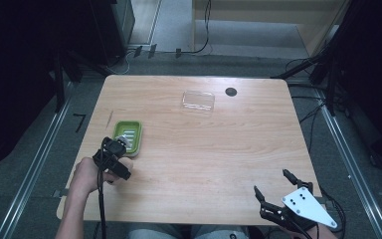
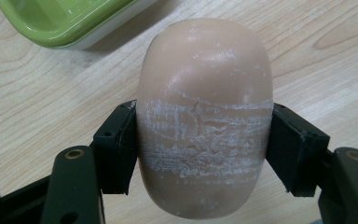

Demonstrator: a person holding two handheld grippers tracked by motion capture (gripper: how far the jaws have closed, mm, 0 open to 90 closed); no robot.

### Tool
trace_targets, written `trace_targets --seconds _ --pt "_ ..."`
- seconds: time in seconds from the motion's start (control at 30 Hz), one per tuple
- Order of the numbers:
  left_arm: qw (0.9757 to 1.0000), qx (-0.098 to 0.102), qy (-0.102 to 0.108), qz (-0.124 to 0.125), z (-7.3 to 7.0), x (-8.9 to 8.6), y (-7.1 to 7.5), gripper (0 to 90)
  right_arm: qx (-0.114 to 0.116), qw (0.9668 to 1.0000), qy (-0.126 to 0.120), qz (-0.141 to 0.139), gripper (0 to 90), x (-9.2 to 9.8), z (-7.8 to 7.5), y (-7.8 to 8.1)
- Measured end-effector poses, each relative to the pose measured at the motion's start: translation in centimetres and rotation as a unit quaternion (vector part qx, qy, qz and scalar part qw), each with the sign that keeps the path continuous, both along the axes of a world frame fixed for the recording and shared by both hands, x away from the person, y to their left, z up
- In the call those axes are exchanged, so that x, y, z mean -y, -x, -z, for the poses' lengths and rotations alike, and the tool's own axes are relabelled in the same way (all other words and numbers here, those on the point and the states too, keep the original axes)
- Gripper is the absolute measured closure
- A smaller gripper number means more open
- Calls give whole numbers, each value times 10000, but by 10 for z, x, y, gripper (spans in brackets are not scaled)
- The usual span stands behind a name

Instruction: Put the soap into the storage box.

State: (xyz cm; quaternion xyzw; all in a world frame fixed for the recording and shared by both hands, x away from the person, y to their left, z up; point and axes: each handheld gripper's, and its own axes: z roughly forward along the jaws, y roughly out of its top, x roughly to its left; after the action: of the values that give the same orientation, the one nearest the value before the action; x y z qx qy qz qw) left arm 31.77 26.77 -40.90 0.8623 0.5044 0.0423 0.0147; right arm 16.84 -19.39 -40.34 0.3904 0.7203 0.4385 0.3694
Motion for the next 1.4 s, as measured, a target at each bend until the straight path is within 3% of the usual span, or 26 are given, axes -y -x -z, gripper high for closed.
trace_targets --seconds 0.27,0.67,1.03,1.4 --pt "9997 117 -22 -196 -9 -4 -4 335 -7 10000 0 -10 133 0 0 0" --pt "9995 149 -58 -262 -16 -8 -9 335 -13 10000 0 -12 133 -1 0 0" --pt "9985 187 -1 -506 -19 -8 -22 335 -9 10000 -3 -13 133 -1 0 -1" --pt "9983 232 -20 -538 -22 -4 -33 335 1 10000 2 -13 133 -1 0 -1"
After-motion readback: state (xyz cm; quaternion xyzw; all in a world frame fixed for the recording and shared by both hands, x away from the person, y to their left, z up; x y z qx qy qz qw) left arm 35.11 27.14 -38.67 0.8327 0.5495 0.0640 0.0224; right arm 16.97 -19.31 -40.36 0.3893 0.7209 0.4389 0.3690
